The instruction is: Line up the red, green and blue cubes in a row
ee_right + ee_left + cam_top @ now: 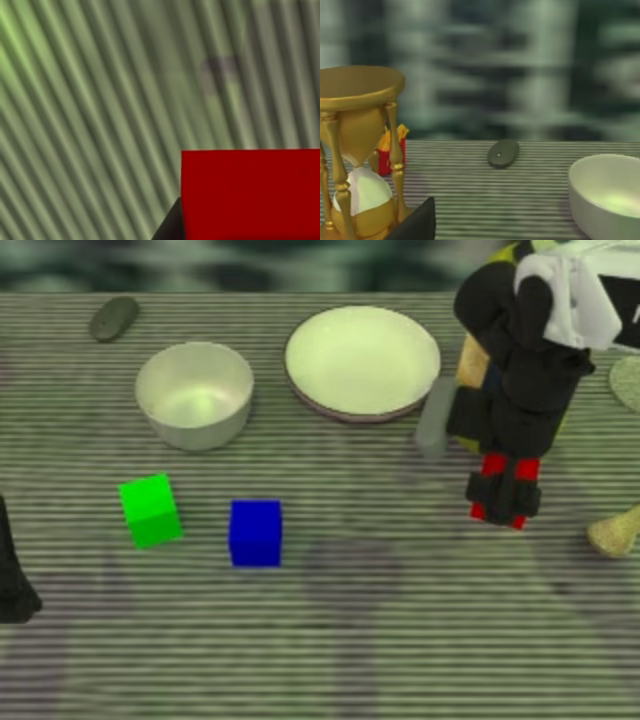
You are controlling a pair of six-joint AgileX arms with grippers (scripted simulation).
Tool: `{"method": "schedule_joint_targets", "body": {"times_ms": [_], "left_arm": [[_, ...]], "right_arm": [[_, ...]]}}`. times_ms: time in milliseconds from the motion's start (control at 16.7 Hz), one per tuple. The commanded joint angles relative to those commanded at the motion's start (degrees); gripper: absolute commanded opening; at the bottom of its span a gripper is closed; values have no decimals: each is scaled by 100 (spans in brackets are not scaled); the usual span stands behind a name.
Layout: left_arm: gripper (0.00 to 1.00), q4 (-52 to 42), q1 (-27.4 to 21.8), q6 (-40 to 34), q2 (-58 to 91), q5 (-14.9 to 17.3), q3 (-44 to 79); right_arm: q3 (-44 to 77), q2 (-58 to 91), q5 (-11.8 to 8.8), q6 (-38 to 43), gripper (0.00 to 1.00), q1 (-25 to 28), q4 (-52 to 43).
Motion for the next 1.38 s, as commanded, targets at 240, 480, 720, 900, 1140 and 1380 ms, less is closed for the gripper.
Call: {"method": "schedule_joint_targets", "body": {"times_ms": [240,480,720,900,1140,1380], "left_arm": [[100,0,0,0,0,0,0],[100,0,0,0,0,0,0],[100,0,0,0,0,0,0],[100,0,0,0,0,0,0],[100,0,0,0,0,0,0],[100,0,0,0,0,0,0]], "right_arm": [[649,355,8,225,0,596,-311],[1857,994,20,686,0,1710,-893],[2965,1524,30,1156,0,2801,-1414],[3334,1699,36,1327,0,3168,-1590],[3333,1679,28,1336,0,3161,-1585],[2979,1726,36,1340,0,3163,-1171]]}}
